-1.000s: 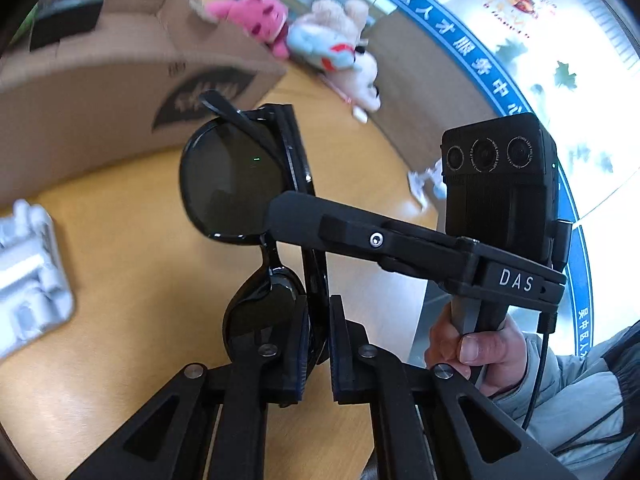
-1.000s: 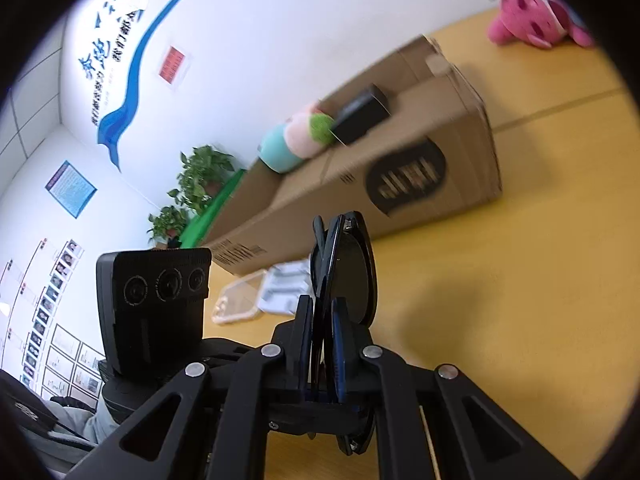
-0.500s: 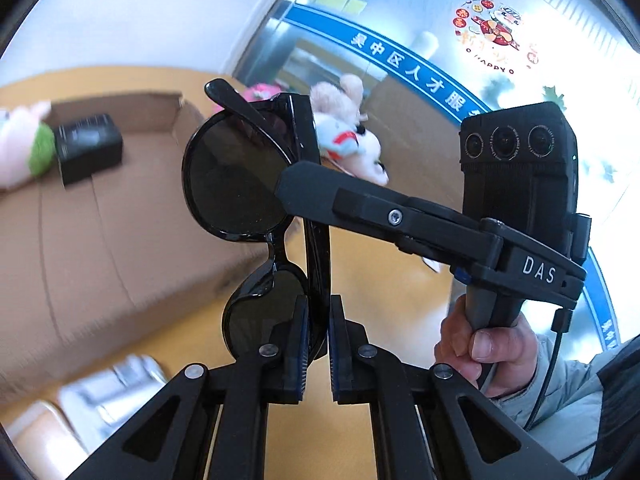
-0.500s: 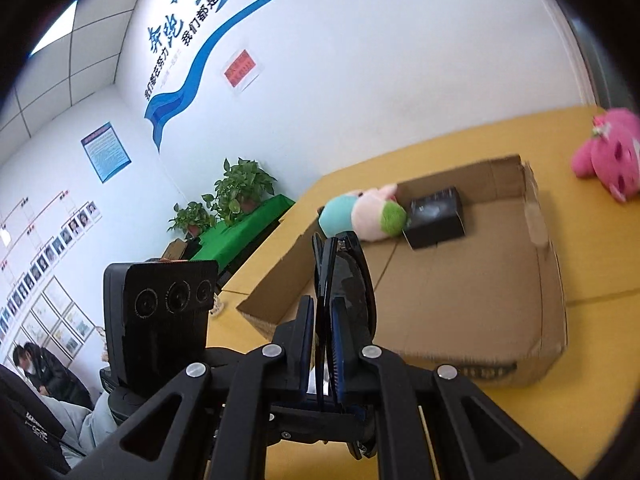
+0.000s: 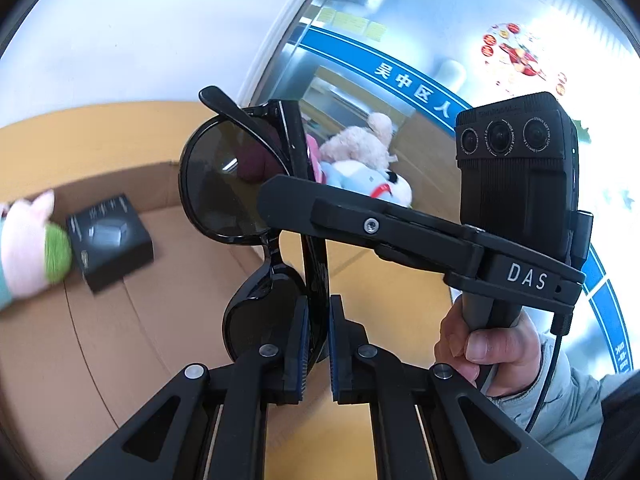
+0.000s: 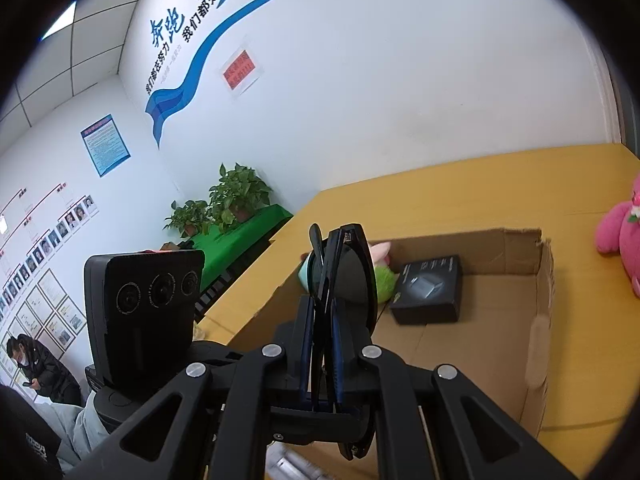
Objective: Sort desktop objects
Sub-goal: 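Lower the sunglasses into the box beside the charger box and open both grippers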
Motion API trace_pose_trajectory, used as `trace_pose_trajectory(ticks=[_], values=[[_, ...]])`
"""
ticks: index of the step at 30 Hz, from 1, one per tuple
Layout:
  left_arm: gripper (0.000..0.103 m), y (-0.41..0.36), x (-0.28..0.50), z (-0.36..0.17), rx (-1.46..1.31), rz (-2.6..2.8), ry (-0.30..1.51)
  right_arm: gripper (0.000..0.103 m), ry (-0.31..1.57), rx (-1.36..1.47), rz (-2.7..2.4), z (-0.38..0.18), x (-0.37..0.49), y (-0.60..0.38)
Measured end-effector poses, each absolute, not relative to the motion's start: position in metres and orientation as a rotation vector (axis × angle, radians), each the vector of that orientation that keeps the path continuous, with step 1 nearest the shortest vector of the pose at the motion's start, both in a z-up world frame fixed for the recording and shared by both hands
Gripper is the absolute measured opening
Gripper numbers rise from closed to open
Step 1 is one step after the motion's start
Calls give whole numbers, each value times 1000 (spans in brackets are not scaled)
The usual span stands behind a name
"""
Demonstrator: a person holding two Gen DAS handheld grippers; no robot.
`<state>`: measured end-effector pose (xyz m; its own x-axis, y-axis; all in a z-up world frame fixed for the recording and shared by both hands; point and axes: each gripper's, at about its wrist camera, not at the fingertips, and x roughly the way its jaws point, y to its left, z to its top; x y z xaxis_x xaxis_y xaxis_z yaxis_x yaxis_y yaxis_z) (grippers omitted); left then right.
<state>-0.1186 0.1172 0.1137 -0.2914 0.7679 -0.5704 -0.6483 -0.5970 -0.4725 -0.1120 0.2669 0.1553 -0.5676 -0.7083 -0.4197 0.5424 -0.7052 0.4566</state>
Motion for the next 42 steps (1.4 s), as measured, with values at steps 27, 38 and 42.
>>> trace_pose_trajectory(ticks=[27,38,42], values=[[5,184,-333,-49,-1609,1714,-487,8,-535,1454,-2219,1,-321,304],[45,171,-313,-16,-1571,1899,-415,44,-371,1429,-2363,11,-309,292],[54,152,-286,24,-1464,2069,-350,65,-267,1264,-2495,59,-269,296]])
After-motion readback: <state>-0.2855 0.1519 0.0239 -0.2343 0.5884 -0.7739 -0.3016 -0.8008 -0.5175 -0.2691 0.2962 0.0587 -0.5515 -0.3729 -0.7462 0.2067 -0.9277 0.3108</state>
